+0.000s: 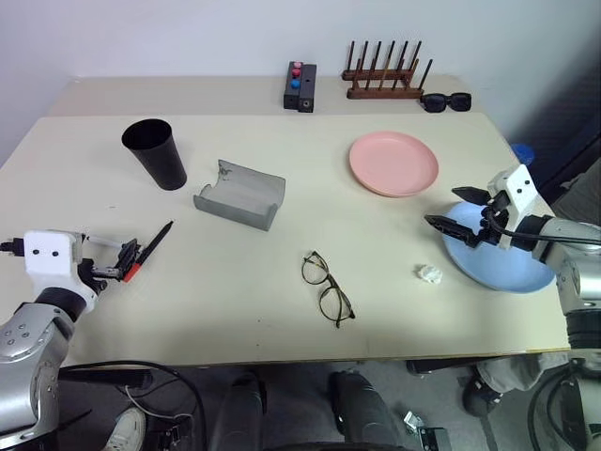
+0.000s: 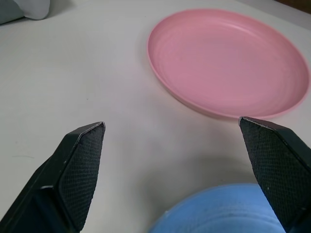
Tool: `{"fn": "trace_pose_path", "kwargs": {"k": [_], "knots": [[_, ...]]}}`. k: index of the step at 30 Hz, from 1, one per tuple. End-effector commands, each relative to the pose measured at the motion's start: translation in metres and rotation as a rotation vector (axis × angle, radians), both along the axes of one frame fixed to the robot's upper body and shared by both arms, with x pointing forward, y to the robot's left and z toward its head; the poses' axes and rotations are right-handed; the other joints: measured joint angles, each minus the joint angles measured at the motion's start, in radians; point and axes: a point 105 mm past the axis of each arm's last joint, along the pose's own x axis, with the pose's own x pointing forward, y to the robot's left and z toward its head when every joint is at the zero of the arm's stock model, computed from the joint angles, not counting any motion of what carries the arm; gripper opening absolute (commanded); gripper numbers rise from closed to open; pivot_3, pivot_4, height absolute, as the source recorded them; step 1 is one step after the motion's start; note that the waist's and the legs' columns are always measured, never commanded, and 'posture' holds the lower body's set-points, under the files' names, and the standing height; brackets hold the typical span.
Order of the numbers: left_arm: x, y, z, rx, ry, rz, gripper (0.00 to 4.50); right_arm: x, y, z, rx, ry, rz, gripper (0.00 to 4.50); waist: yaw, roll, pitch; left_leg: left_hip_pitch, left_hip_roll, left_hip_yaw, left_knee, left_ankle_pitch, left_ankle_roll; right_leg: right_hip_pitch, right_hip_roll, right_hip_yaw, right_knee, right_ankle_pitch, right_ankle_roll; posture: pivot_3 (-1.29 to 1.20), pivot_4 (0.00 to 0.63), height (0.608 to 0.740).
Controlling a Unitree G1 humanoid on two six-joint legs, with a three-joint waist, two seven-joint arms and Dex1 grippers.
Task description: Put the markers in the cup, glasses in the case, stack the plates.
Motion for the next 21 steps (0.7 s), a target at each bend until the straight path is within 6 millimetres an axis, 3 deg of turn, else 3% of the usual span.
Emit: {"fn": "trace_pose_path", "kwargs": {"k": [1,12,21], "knots": [[-0.003,0.001,0.011,0.025,-0.038,0.012,4.39,0.004,0.004,0.015,0.002,-0.058,0.013,4.5,0.0,0.0,0.0,0.0,0.0,0.0,0.0,0.0,0.0,0.0,0.0,0.0,0.0,0.0,0.0,0.0,0.15,0.74],[0.001,-0.005,0.011,0.028,-0.03,-0.002,4.39,0.004,0.005,0.009,0.015,-0.062,0.035,4.5,0.001,0.0,0.0,0.0,0.0,0.0,0.001,0.0,0.0,0.0,0.0,0.0,0.001,0.0,0.0,0.0,0.15,0.74],[0.016,-0.02,-0.005,0.037,0.124,-0.064,4.46,0.009,0.041,0.007,0.057,-0.104,0.108,4.5,0.003,0.0,0.0,0.0,0.0,0.0,0.001,0.0,0.0,0.0,0.001,0.0,0.002,0.0,0.0,0.0,0.15,0.74]]}}
